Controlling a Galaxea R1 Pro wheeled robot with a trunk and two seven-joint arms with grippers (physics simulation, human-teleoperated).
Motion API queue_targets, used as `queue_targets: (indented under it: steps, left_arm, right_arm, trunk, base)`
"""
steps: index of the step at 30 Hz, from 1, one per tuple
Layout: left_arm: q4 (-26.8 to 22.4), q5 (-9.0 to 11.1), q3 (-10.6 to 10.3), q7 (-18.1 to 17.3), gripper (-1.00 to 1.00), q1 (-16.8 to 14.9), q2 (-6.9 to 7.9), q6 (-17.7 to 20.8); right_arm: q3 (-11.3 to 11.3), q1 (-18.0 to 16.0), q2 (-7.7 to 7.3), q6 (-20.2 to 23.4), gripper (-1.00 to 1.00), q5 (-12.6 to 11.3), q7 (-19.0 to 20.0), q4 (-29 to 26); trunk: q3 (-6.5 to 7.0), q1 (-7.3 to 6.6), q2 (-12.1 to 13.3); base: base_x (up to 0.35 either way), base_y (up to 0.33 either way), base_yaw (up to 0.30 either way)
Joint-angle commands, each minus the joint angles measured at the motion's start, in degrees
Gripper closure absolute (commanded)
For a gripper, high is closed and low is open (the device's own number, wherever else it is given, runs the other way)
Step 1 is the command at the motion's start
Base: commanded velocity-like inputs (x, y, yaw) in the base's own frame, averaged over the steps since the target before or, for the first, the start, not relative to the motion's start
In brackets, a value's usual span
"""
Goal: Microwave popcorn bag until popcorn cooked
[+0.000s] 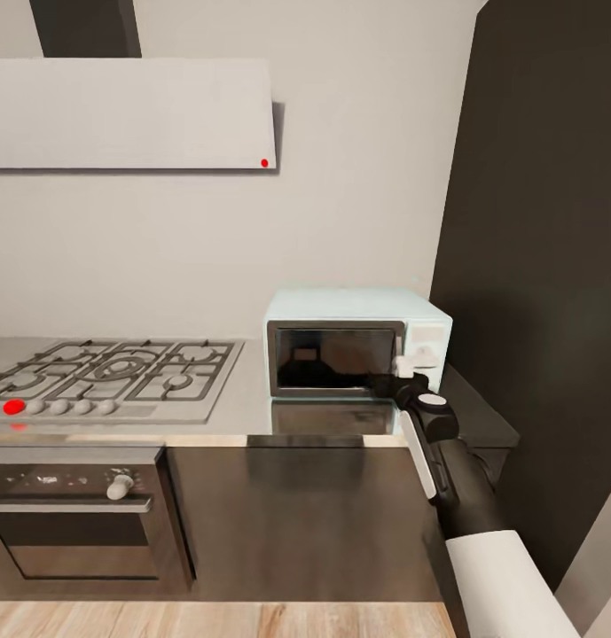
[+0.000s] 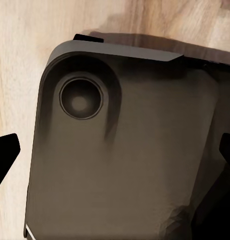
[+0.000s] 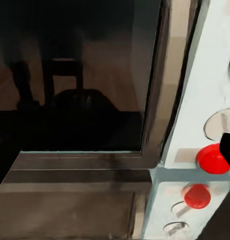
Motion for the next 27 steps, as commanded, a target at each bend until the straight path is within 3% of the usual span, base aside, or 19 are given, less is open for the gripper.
queue_targets:
  steps: [1,16,27]
  left_arm:
    - [-0.07,0.38,0.01,-0.01,-1.0,0.03,-0.01,-0.09]
    - [-0.07,0.4,0.0,-0.01,-1.0,0.02,-0.01,-0.09]
    - [-0.07,0.39,0.01,-0.01,-1.0,0.02,-0.01,-0.09]
  right_arm:
    - [-0.22,-0.03,-0.06,-0.2,-1.0,0.16,-0.14,-0.05]
    - [-0.43,-0.03,-0.03,-0.84,-1.0,0.34,-0.26,0.14]
    - [-0.51,-0.03,-0.19,-1.13,-1.0,0.19,-0.17,0.31]
  trunk:
    - [-0.05,0.0,-0.03]
    - [-0.05,0.0,-0.03]
    - [-0.05,0.0,-0.03]
  base:
    - [0.0,0.0,0.0]
    - [0.003,0.0,0.0]
    - [0.131,-0.076,0.0]
